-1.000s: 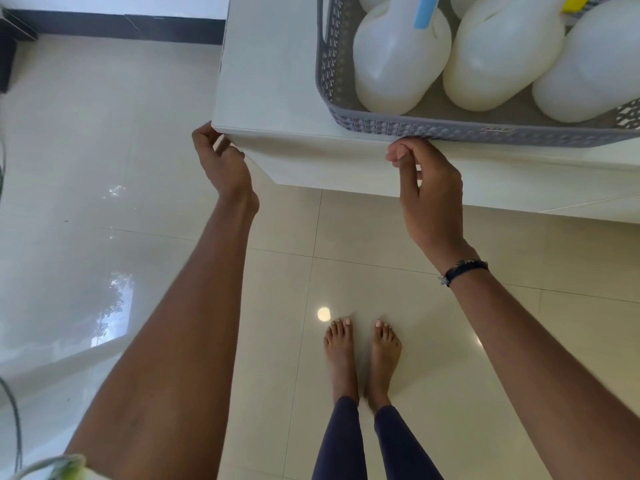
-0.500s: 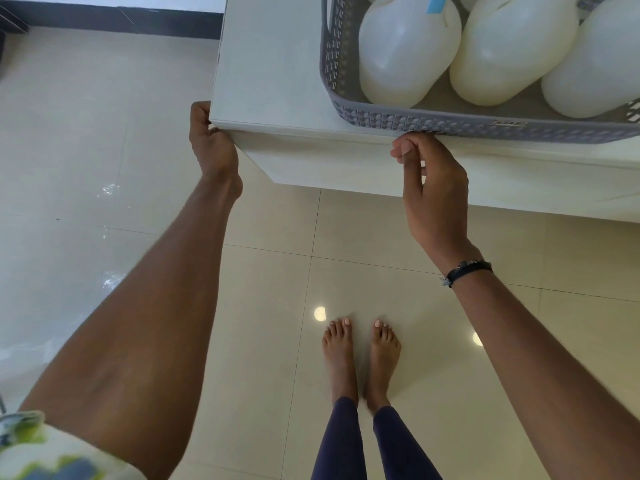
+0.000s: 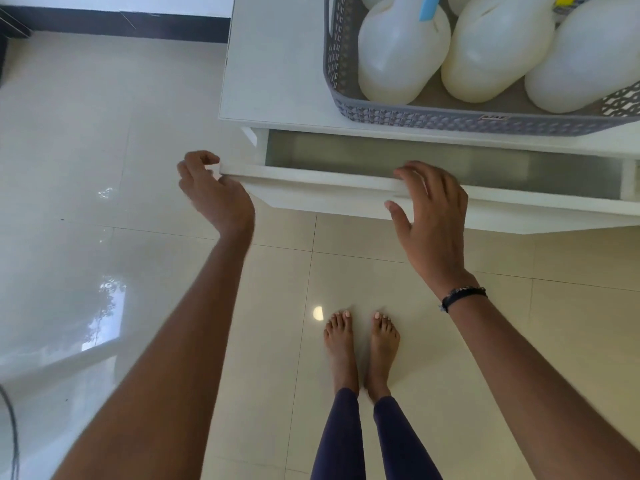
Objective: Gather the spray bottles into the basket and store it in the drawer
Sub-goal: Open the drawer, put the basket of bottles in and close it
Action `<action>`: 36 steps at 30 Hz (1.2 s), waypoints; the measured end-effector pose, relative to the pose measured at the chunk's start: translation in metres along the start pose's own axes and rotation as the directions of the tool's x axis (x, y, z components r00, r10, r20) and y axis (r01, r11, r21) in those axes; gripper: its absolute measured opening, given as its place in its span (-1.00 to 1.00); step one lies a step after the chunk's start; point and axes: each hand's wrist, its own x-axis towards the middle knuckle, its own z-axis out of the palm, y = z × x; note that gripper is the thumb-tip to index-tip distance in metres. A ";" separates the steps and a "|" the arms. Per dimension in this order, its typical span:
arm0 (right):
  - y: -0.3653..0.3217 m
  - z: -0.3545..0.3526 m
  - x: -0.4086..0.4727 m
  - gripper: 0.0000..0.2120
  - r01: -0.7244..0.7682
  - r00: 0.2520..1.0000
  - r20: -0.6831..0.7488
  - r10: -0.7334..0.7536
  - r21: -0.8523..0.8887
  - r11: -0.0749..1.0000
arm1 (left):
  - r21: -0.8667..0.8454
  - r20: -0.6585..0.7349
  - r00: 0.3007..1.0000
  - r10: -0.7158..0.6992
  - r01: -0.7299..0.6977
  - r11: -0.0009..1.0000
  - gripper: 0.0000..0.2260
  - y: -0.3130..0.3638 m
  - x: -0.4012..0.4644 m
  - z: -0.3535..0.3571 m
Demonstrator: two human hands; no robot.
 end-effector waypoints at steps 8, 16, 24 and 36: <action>0.039 -0.023 -0.038 -0.61 -0.034 0.995 0.090 0.036 -0.025 0.999 | -0.159 0.665 0.375 0.646 -0.774 0.613 -0.60 0.029 -0.108 -0.002; 0.045 -0.030 -0.078 -0.76 -0.028 0.994 0.110 0.026 0.012 1.000 | -0.179 0.657 0.513 0.552 -0.605 0.776 -0.77 0.030 -0.167 0.000; 0.041 -0.026 -0.123 -0.82 -0.048 0.993 0.112 0.035 0.110 0.993 | -0.177 0.634 0.595 0.494 -0.511 0.841 -0.80 0.010 -0.200 -0.029; 0.032 -0.030 -0.178 -0.84 -0.047 0.991 0.130 0.025 0.175 0.983 | -0.139 0.681 0.597 0.424 -0.464 0.875 -0.82 -0.013 -0.234 -0.070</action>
